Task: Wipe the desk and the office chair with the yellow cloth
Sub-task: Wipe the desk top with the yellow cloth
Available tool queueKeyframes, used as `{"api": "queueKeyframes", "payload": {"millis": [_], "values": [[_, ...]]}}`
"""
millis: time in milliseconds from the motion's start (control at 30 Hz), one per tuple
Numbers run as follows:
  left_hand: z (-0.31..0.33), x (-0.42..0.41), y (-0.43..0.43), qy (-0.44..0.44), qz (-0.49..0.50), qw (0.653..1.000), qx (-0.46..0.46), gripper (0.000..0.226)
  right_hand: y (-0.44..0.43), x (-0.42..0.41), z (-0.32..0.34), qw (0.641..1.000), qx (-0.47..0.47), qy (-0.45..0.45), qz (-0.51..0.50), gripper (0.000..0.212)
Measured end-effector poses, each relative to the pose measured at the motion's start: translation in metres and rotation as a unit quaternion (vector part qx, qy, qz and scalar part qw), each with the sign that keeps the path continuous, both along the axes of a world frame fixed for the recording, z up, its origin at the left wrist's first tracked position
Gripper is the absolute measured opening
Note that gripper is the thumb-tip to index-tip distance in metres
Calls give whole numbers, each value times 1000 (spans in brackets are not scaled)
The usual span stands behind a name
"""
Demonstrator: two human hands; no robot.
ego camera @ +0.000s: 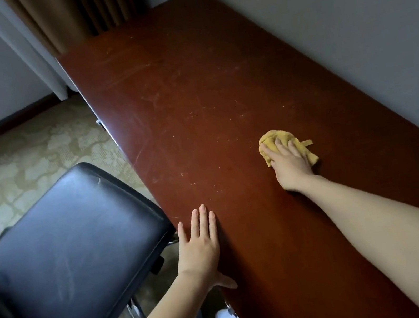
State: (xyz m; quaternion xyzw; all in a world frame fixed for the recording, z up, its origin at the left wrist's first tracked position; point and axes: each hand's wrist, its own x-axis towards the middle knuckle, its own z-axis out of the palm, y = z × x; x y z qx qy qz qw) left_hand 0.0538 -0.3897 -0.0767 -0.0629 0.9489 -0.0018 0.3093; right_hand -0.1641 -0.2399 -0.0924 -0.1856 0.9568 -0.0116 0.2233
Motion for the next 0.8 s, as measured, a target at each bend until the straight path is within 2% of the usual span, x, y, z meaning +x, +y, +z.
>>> {"api": "queueKeyframes", "payload": {"millis": [200,500,700,800], "values": [[9,-1,-12,-3,-46,999,-16,141,-14,61,-7,998,-43,22,45,61],[11,7,-35,27,-52,998,20,126,-5,160,-10,982,-82,32,168,59],[10,31,-48,20,-11,999,38,125,24,208,-8,954,-133,6,268,57],[10,41,-60,14,-14,999,49,120,30,216,-1,916,-155,26,369,59]]}}
